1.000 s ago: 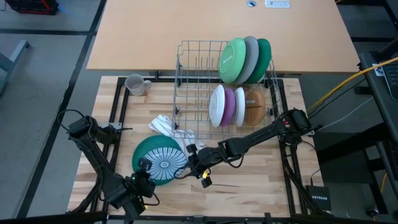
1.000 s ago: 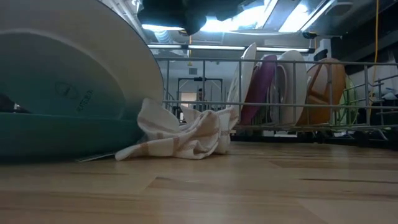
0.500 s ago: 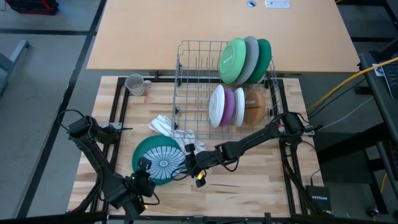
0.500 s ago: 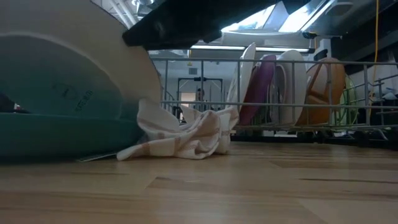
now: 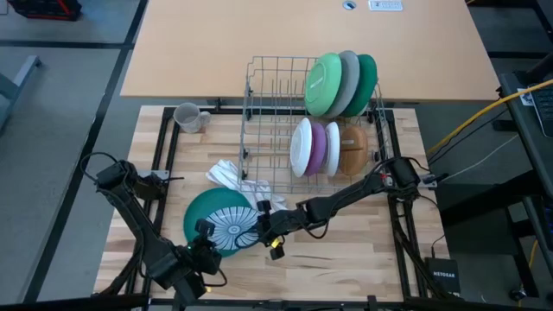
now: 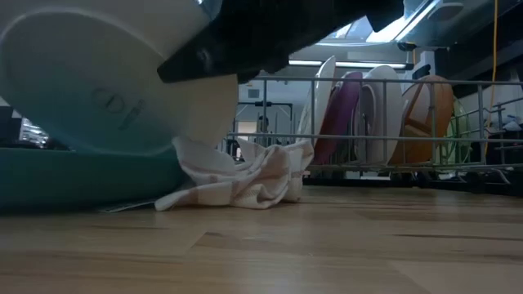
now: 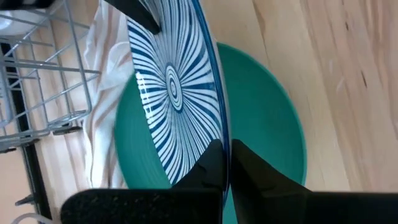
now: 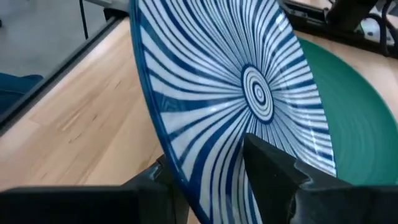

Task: Sort dishes
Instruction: Put the blue patterned plate into the dish rack

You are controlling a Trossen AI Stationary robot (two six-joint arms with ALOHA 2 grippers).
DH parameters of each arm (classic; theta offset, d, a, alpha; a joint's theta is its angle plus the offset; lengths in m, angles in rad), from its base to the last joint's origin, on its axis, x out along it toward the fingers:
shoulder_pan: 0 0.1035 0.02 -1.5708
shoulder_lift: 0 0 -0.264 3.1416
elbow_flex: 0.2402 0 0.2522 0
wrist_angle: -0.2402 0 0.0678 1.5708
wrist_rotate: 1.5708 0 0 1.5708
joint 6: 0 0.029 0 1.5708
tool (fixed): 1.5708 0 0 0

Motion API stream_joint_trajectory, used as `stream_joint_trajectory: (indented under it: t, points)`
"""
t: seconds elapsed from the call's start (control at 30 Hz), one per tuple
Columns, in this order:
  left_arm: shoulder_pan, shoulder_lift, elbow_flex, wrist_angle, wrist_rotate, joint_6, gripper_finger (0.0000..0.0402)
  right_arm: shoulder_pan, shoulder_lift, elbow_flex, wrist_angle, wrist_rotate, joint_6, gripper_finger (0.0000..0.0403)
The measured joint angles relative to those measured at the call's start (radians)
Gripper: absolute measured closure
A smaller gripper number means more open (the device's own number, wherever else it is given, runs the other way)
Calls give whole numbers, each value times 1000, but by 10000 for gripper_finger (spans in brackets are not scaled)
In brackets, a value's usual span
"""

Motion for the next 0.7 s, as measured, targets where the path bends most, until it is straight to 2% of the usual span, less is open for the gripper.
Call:
stream_joint_trajectory:
  t: [0.17, 0.37, 0.7]
  points:
    - [8, 0, 10, -5, 4, 17, 401, 0, 4, 0, 0, 1, -2, 287]
    - [7, -3, 13, -16, 20, -63, 379, 4, 4, 46, -45, -27, -41, 356]
    - [9, -2, 19, -43, 37, -124, 321, 14, 5, 191, -214, -41, -32, 374]
